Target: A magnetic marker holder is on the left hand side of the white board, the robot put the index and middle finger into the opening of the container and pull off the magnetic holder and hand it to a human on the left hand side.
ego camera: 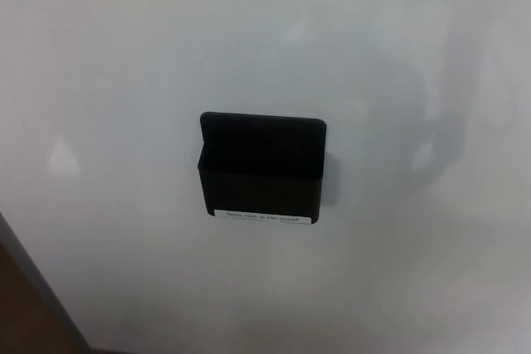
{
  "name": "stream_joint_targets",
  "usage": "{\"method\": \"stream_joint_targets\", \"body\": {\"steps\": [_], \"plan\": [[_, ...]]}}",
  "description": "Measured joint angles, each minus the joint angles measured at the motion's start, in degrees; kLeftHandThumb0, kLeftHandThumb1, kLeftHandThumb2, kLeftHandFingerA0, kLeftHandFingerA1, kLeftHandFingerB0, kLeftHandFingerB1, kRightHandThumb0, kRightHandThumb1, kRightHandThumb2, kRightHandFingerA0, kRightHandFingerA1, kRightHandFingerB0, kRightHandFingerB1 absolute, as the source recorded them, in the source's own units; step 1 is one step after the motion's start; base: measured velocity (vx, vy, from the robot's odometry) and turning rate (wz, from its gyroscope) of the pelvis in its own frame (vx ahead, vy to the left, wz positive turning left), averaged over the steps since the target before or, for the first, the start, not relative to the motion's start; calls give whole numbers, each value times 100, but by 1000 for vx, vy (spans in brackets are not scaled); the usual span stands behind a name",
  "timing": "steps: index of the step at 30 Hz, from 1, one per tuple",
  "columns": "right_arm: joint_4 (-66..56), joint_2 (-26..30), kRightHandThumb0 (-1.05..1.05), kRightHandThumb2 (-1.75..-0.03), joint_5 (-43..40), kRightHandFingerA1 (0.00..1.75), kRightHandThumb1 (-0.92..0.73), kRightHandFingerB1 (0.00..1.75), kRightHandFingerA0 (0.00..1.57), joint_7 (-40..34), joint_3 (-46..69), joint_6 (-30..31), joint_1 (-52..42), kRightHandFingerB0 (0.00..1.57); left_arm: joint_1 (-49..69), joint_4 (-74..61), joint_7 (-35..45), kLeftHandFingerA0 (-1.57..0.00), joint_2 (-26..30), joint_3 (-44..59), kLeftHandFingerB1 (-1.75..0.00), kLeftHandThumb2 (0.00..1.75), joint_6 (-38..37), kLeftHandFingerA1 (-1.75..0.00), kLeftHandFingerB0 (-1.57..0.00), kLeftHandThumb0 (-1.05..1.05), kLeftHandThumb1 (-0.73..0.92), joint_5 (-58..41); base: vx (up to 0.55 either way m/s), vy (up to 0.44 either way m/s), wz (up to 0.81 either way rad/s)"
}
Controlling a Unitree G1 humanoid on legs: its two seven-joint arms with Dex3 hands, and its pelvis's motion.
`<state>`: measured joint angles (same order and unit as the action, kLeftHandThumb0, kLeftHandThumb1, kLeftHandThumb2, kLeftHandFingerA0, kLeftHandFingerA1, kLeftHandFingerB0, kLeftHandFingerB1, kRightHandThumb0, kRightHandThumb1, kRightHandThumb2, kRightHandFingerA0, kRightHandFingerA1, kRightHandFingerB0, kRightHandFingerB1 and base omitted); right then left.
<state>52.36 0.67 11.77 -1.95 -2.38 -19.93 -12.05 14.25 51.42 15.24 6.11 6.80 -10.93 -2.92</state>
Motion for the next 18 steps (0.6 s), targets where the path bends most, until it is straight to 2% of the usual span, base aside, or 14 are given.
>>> {"method": "stream_joint_targets", "body": {"steps": [5, 6, 7, 8, 10, 11, 14, 15, 16, 18], "plan": [[2, -130, -51, -63, -1, 49, -67, 43, 76, -17, 7, -500, 18, 56, 126, -337, 281, -49, 5, 122, -32, 59, -287, -41, -37, -59, 58, -151, 0, 0, 0], [2, -145, -44, -97, -2, 68, -56, 57, 71, -21, 11, -580, 23, 45, 162, -457, 330, -47, 9, 130, -32, 58, -342, -40, -33, -61, 59, -179, 0, 0, 0], [3, -167, -44, -97, -4, 68, -56, 57, 71, -30, 19, -729, 34, 45, 221, -666, 424, -47, 23, 146, -32, 58, -451, -40, -33, -61, 59, -227, 0, 0, 0], [4, -177, -45, -98, -5, 68, -57, 56, 71, -35, 23, -796, 40, 45, 247, -754, 466, -40, 29, 154, -43, 83, -497, -49, -26, -72, 51, -250, 0, 0, 0], [16, -206, -45, -98, -11, 68, -57, 56, 71, -57, 35, -989, 63, 45, 354, -1182, 594, -40, 90, 156, -43, 83, -637, -49, -26, -72, 51, -301, 0, 0, 0], [28, -224, -46, -98, -12, 68, -57, 57, 71, -68, 40, -1092, 83, 46, 411, -1510, 661, -41, 161, 160, -31, 59, -720, -38, -29, -61, 58, -321, 0, 0, 0], [71, -254, -46, -98, -13, 68, -57, 57, 71, -87, 47, -1312, 133, 46, 504, -2280, 801, -41, 372, 171, -31, 59, -850, -38, -29, -61, 58, -378, 0, 0, 0], [90, -258, -51, -63, -13, 49, -67, 43, 75, -94, 48, -1374, 150, 58, 532, -2535, 843, -32, 443, 174, -42, 78, -875, -47, -23, -63, 46, -404, 0, 0, 0], [105, -262, -44, -97, -12, 68, -56, 57, 71, -100, 49, -1426, 161, 47, 552, -2731, 881, -34, 508, 177, -42, 78, -894, -47, -24, -64, 45, -420, 0, 0, 0], [128, -269, -44, -97, -13, 68, -56, 57, 71, -110, 53, -1528, 181, 47, 585, -3273, 959, -34, 680, 194, -42, 78, -914, -47, -24, -64, 45, -454, 0, 0, 0]]}}
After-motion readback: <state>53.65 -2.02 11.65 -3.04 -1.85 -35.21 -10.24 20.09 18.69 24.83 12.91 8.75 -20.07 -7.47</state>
